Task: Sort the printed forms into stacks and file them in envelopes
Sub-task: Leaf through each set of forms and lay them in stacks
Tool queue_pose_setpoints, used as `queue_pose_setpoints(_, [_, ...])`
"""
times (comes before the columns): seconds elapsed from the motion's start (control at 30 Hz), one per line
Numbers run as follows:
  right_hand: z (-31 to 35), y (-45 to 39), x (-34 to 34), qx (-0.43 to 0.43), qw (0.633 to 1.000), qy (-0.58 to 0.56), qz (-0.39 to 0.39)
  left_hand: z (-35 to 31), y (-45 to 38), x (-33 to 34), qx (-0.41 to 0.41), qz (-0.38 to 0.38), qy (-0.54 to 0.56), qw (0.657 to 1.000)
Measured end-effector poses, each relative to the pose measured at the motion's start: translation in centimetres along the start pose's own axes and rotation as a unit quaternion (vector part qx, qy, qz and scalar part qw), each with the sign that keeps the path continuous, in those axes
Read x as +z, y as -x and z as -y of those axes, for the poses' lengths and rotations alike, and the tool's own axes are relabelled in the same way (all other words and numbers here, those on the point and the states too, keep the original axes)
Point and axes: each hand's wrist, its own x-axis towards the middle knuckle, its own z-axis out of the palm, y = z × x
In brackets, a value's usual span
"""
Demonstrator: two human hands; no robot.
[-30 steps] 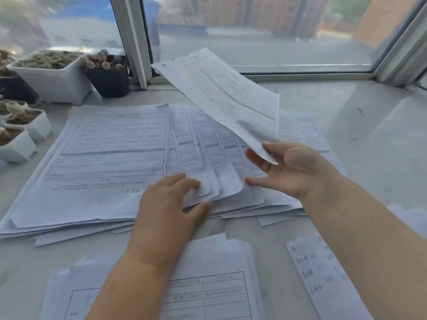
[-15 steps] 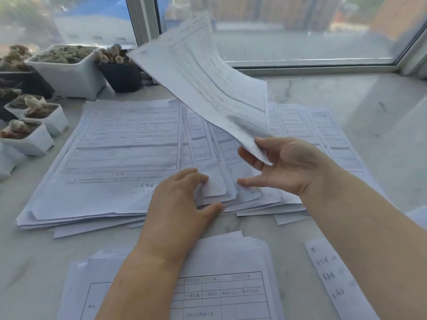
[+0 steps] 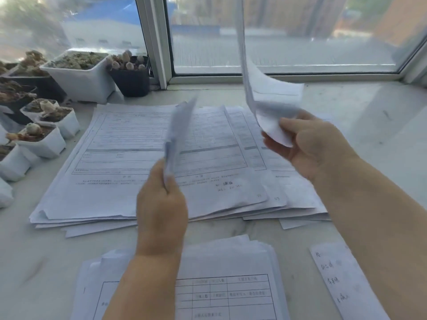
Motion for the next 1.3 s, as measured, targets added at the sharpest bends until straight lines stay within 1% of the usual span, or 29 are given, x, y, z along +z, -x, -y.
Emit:
queue_pose_setpoints(0.03, [0.4, 0.1, -1.1, -0.065, 0.988, 0.136, -0.033, -0.1, -0.2, -0.2, -0.027, -0.054, 0.048, 0.997])
queue_pose_setpoints(0.07, [0.7, 0.3, -2.2, -0.126, 0.952, 0.277, -0.047, -0.1, -0.4, -0.4, -0.044, -0.091, 0.077, 0.992])
queue_pose_setpoints(0.1, [0.9, 0.6, -3.1, -0.167, 0.904, 0.391, -0.044, -0.1, -0.4, -0.5, -0.051, -0.111, 0.094, 0.988])
queue_pose_setpoints(0.13, [1.0, 0.8, -3.8, -0.19, 0.863, 0.467, -0.032, -0.2, -0.4, -0.5, -0.047, -0.121, 0.101, 0.986])
queue_pose_setpoints(0.17, [1.1, 0.9, -4.3, -0.201, 0.833, 0.515, -0.022, -0.3, -0.3, -0.5, -0.038, -0.125, 0.102, 0.986])
queue_pose_setpoints(0.23, [1.4, 1.1, -4.7, -0.214, 0.787, 0.578, -0.015, -0.9, -0.1, -0.6, -0.013, -0.132, 0.09, 0.987])
queue_pose_setpoints(0.27, [1.6, 1.1, -4.8, -0.217, 0.775, 0.594, -0.013, -1.1, 0.0, -0.6, -0.001, -0.136, 0.082, 0.987])
queue_pose_setpoints(0.3, [1.7, 1.1, -4.8, -0.216, 0.771, 0.599, -0.01, -1.2, 0.0, -0.7, 0.009, -0.137, 0.077, 0.988])
queue_pose_setpoints(0.37, [1.9, 1.3, -4.8, -0.208, 0.788, 0.579, -0.006, -1.2, 0.0, -0.7, 0.023, -0.135, 0.07, 0.988])
queue_pose_setpoints(0.47, [2.0, 1.5, -4.4, -0.194, 0.843, 0.502, 0.007, -1.1, 0.0, -0.8, 0.037, -0.127, 0.062, 0.989])
queue_pose_setpoints(0.53, [1.9, 1.8, -3.8, -0.15, 0.892, 0.426, 0.036, -1.0, -0.1, -0.8, 0.049, -0.107, 0.053, 0.992])
queue_pose_setpoints(0.57, [1.7, 1.8, -3.5, -0.124, 0.909, 0.395, 0.054, -0.9, -0.1, -0.7, 0.055, -0.094, 0.047, 0.993])
queue_pose_setpoints(0.67, [0.8, 1.1, -2.0, -0.046, 0.93, 0.349, 0.108, -0.8, 0.0, -0.5, 0.064, -0.061, 0.031, 0.996])
queue_pose_setpoints(0.77, [-1.2, 0.3, 0.1, 0.053, 0.933, 0.32, 0.153, -0.4, 0.0, -0.3, 0.073, -0.028, 0.032, 0.996])
queue_pose_setpoints(0.83, [-2.9, 0.0, 1.4, 0.108, 0.923, 0.328, 0.17, -0.3, 0.0, -0.2, 0.077, 0.038, 0.024, 0.996])
queue_pose_setpoints(0.9, [-4.2, -0.3, 1.9, 0.127, 0.905, 0.369, 0.169, 0.0, -0.1, 0.1, 0.097, 0.129, -0.037, 0.986])
queue_pose_setpoints(0.97, [-4.7, -0.5, 1.8, 0.121, 0.898, 0.397, 0.149, 0.3, -0.3, 0.3, 0.108, 0.199, -0.139, 0.964])
queue_pose_setpoints(1.0, [-4.8, -0.5, 1.5, 0.1, 0.897, 0.411, 0.126, 0.4, -0.3, 0.4, 0.103, 0.213, -0.164, 0.958])
queue_pose_setpoints(1.03, [-4.7, -0.5, 1.2, 0.06, 0.89, 0.44, 0.099, 0.3, -0.4, 0.4, 0.098, 0.215, -0.166, 0.957])
queue_pose_setpoints(1.1, [-4.1, -0.3, 0.9, -0.039, 0.859, 0.505, 0.072, 0.4, -0.4, 0.3, 0.099, 0.21, -0.158, 0.96])
queue_pose_setpoints(1.13, [-3.8, -0.2, 0.9, -0.047, 0.855, 0.51, 0.08, 0.4, -0.3, 0.3, 0.1, 0.21, -0.158, 0.96])
queue_pose_setpoints(1.17, [-3.5, -0.3, 1.0, -0.014, 0.863, 0.496, 0.099, 0.5, -0.3, 0.3, 0.101, 0.21, -0.161, 0.959])
queue_pose_setpoints(1.23, [-3.0, -0.2, 1.3, 0.11, 0.877, 0.443, 0.148, 0.5, -0.4, 0.3, 0.102, 0.21, -0.163, 0.959])
queue_pose_setpoints(1.27, [-2.7, -0.2, 1.5, 0.157, 0.878, 0.421, 0.165, 0.5, -0.3, 0.2, 0.101, 0.209, -0.158, 0.96])
queue_pose_setpoints(1.3, [-2.6, -0.3, 1.4, 0.182, 0.875, 0.413, 0.175, 0.5, -0.3, 0.2, 0.1, 0.206, -0.149, 0.962])
